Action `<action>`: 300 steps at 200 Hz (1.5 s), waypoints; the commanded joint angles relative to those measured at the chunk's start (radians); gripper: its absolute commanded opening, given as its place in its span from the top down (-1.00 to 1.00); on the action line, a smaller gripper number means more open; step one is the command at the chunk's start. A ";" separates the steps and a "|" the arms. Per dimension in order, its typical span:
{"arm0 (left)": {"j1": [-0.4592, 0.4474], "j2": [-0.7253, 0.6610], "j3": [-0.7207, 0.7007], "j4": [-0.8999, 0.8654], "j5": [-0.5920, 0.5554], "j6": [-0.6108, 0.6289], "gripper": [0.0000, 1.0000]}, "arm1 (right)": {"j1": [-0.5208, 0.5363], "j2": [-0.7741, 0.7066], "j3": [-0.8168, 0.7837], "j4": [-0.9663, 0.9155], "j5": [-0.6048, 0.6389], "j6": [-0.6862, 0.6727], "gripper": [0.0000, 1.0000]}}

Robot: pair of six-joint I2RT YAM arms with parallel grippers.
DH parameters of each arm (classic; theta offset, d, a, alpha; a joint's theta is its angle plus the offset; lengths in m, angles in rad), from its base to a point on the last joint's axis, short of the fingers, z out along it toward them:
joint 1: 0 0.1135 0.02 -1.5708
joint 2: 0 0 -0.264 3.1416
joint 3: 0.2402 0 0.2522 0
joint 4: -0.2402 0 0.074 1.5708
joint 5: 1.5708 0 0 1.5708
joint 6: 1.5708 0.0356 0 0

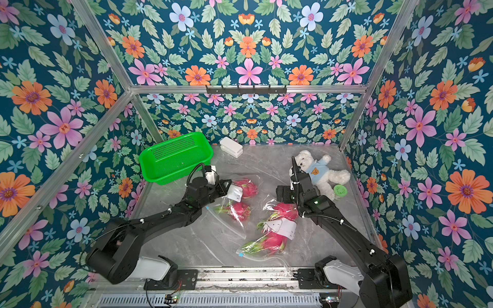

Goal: Open the zip-top bag and take out the dragon fruit
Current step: Move the zipper food storage bag to the center of the board, then pick up the zipper food storage bag at the center of the board.

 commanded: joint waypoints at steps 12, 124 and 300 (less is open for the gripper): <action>0.000 0.172 0.136 0.224 -0.085 -0.016 1.00 | 0.065 0.032 0.037 -0.010 0.044 -0.006 -0.91; 0.204 -0.055 -0.107 0.027 0.160 0.176 -0.60 | 0.206 0.250 0.195 0.100 -0.201 -0.030 -0.78; 0.255 0.093 -0.167 0.223 0.597 0.182 1.00 | 0.252 0.286 0.269 0.012 -0.210 -0.149 -0.69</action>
